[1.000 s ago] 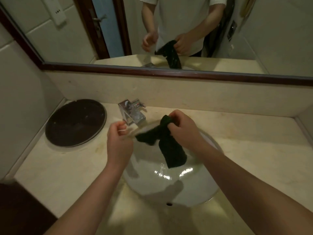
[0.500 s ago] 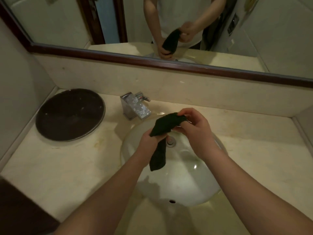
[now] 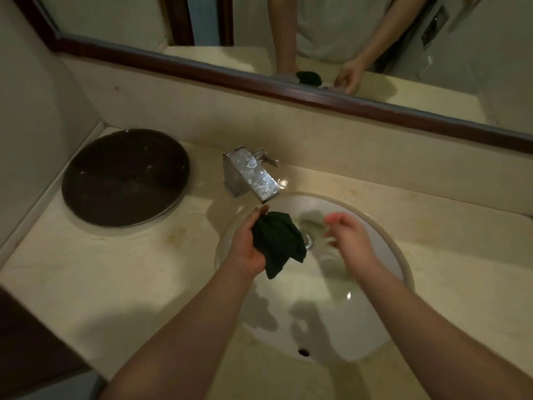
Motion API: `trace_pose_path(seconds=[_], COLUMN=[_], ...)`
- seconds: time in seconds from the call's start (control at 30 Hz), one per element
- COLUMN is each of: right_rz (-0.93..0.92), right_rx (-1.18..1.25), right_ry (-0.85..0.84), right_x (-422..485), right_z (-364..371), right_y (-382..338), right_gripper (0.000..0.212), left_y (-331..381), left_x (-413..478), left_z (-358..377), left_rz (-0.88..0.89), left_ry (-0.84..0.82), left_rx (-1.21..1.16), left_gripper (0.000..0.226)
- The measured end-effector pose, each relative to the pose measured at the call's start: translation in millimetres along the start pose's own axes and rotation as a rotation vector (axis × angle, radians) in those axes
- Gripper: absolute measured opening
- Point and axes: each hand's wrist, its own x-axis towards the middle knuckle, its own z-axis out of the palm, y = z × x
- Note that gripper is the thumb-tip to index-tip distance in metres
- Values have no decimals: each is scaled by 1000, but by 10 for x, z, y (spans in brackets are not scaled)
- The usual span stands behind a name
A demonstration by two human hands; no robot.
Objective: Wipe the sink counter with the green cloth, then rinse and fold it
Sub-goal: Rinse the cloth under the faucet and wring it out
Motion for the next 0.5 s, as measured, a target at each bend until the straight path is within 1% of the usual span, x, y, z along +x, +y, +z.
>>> trace_pose_path(seconds=[0.03,0.07,0.13,0.17,0.2,0.27,0.33,0.4,0.5], right_rz=[-38,-67,-132,-162,-186,-210,-248,-309,-382], right_rx=[-28,-60,-130,-149,-157,-157,-150,-180,-272], right_ry=[41,39,-21,-45,-58,-62,-48,-18,42], right_x=[136,270,512,614,688,796,861,879,913], right_z=[41,103,284,389,495,673,785,817,817], right_y=[-138,-285,-558,-661,-758,-857,-853,-823,-860], right_gripper=[11,8,12,12,11,9,12,15,17], left_y=[29,47,81,95,112,148,185,191,209], left_x=[51,99,176,215,264,361,427,457,496], left_z=[-22,-41,-43,-28,-15,14,35,75,159], left_rz=[-21,-54,-119,-136,-140,-104,-81,-108,-130], left_ry=[7,12,-3,-12,-20,-33,-29,-31,7], left_rx=[28,49,41,36,38,55,86,93,96], left_gripper=[56,59,64,63,58,40,25,19,17])
